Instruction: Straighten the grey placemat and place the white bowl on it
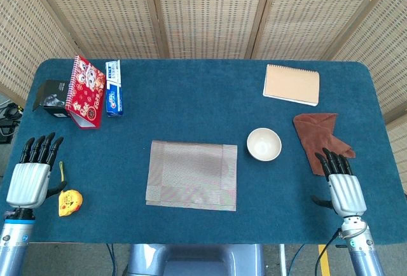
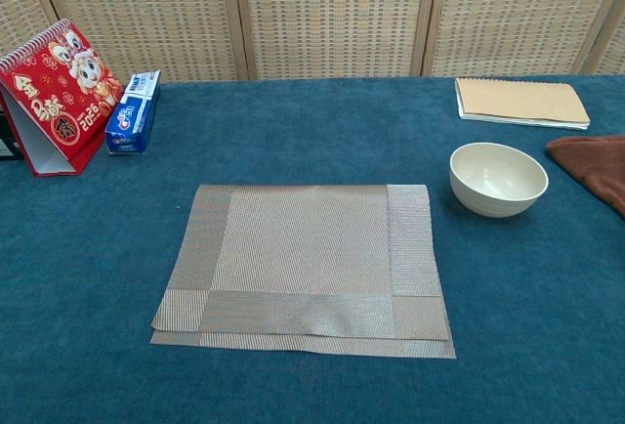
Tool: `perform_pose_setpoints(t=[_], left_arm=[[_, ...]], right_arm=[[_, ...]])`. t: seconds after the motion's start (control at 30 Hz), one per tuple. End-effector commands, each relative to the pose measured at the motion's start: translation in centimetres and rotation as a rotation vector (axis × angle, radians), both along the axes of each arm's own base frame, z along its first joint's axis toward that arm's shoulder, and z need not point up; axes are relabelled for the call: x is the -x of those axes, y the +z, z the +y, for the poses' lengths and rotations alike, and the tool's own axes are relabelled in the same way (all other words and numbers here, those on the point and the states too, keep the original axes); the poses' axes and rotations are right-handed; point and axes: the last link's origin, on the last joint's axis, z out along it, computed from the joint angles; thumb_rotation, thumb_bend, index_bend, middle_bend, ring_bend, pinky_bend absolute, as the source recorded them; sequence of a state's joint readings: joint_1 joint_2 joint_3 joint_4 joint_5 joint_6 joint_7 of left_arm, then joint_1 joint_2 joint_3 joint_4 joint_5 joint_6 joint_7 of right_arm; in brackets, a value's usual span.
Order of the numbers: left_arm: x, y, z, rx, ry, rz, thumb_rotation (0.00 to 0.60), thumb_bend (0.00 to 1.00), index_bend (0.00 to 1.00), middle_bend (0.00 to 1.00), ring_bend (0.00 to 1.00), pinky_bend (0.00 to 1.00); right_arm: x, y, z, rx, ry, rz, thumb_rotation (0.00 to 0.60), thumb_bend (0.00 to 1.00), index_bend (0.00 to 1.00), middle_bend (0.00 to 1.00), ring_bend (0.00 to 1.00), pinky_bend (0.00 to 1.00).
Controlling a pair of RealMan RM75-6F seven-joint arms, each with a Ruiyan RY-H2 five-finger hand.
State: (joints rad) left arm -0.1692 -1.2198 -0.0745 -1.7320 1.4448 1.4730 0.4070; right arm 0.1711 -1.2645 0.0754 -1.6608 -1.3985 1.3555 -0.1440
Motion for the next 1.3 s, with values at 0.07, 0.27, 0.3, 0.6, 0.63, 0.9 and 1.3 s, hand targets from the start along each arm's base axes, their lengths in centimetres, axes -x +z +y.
perform_pose_setpoints(t=[0.07,0.27,0.3,0.6,0.63,0.9,1.3], left_arm=[[0.0,0.1,0.0,-0.002,0.0,-0.001,0.6,0.0,0.0,0.0,0.0,0.0],[-0.1,0.1,-0.1,-0.004,-0.002,-0.004,0.6,0.0,0.0,0.0,0.0,0.0],[-0.1,0.1,-0.1,-0.003,-0.004,-0.005,0.6,0.0,0.0,0.0,0.0,0.0],[-0.1,0.0,0.1,0.011,-0.016,-0.007,0.6,0.0,0.0,0.0,0.0,0.0],[0.0,0.0,0.1,0.012,-0.015,-0.006,0.6,0.0,0.0,0.0,0.0,0.0],[-0.5,-0.3,-0.1,0.053,-0.064,-0.017,0.6,0.0,0.02,0.0,0.0,0.0],[-0.7,-5.2,0.0,0.244,-0.142,0.014,0.6,0.14,0.42,0.0,0.0,0.0]], right_arm=[[0.0,0.0,0.0,-0.001,0.0,0.001,0.6,0.09,0.11,0.0,0.0,0.0],[0.0,-0.1,0.1,-0.005,0.0,0.002,0.6,0.09,0.11,0.0,0.0,0.0],[0.0,-0.1,0.2,-0.005,0.001,0.0,0.6,0.09,0.11,0.0,0.0,0.0],[0.0,0.0,0.0,0.002,-0.002,-0.003,0.6,0.09,0.11,0.0,0.0,0.0],[0.0,0.0,0.0,0.001,-0.003,-0.003,0.6,0.09,0.11,0.0,0.0,0.0],[-0.1,-0.1,0.2,-0.003,0.004,0.001,0.6,0.09,0.11,0.0,0.0,0.0],[-0.2,0.2,0.3,0.002,0.005,-0.013,0.6,0.09,0.11,0.0,0.0,0.0]])
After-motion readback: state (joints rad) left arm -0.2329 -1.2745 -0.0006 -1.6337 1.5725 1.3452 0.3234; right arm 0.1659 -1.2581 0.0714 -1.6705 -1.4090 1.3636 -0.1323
